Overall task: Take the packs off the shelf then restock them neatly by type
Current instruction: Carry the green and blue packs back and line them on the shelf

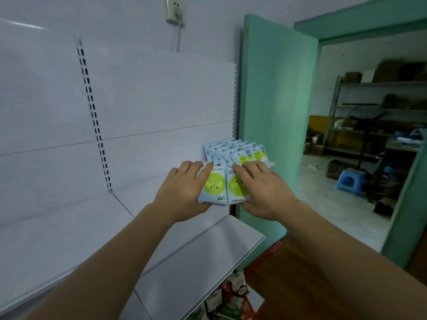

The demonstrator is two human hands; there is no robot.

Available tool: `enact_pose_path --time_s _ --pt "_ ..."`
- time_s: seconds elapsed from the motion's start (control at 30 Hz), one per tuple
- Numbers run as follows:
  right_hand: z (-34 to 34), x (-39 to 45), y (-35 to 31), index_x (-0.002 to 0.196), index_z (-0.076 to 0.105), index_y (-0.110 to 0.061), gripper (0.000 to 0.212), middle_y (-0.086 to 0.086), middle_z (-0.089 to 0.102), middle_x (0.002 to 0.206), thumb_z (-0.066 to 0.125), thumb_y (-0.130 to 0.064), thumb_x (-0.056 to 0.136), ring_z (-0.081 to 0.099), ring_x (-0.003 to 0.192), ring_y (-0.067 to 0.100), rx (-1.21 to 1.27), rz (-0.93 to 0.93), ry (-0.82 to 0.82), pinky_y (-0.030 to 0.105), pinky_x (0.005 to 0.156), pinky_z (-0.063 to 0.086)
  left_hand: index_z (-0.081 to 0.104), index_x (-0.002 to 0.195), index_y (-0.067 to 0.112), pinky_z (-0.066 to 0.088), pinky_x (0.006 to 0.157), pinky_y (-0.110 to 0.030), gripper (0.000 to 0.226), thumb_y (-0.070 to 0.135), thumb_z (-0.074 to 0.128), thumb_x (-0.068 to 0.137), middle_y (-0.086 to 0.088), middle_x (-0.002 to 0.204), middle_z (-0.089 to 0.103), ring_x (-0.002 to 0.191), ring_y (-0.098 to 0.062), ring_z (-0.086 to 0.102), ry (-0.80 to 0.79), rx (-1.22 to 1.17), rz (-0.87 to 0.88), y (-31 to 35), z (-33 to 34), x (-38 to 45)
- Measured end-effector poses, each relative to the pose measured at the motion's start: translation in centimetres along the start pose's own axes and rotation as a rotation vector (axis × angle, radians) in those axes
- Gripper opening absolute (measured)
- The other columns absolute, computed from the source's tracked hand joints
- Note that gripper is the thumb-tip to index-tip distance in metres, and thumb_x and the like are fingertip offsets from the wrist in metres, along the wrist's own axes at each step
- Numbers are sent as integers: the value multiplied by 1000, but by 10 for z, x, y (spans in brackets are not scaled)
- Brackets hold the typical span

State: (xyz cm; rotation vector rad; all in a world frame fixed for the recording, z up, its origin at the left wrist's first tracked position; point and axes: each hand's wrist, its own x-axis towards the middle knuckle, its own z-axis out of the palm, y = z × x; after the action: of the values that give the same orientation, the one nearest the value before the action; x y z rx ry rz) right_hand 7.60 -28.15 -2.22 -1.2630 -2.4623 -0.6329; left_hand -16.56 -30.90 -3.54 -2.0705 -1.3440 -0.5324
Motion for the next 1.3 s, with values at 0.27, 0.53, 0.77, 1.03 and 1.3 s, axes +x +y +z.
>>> enact_pose_path --time_s 0.27,0.53,0.77,1.03,1.3 --pt "75 103 39 154 23 -16 95 8 35 145 70 -39 75 32 134 30 36 -36 -31 48 95 49 47 141 13 49 73 -41 86 59 59 69 -6 121 59 104 -30 56 -27 42 -39 -60 87 67" --pt "139 199 59 152 24 -16 91 7 38 140 64 -38 74 35 131 30 66 -137 -63 47 91 50 40 145 15 50 76 -42 88 63 57 73 -5 123 56 108 -29 54 -122 88 -152 -114 158 99" --pt "199 278 54 157 15 -17 95 7 31 147 66 -39 79 28 138 29 166 -277 -64 46 100 45 37 147 16 49 79 -43 94 60 70 71 -5 125 54 112 -29 52 -228 184 -326 -152 195 110" --pt "258 350 57 153 31 -18 93 4 43 142 73 -35 71 40 133 28 122 -438 -23 58 111 32 45 142 16 49 70 -41 98 62 75 61 -7 119 58 105 -31 55 -282 304 -556 -170 241 123" --pt "290 375 55 146 41 -16 92 9 52 135 80 -30 63 47 127 32 125 -475 88 61 109 30 35 147 21 51 72 -43 101 65 70 63 -5 129 52 115 -31 49 -346 342 -704 -169 263 131"
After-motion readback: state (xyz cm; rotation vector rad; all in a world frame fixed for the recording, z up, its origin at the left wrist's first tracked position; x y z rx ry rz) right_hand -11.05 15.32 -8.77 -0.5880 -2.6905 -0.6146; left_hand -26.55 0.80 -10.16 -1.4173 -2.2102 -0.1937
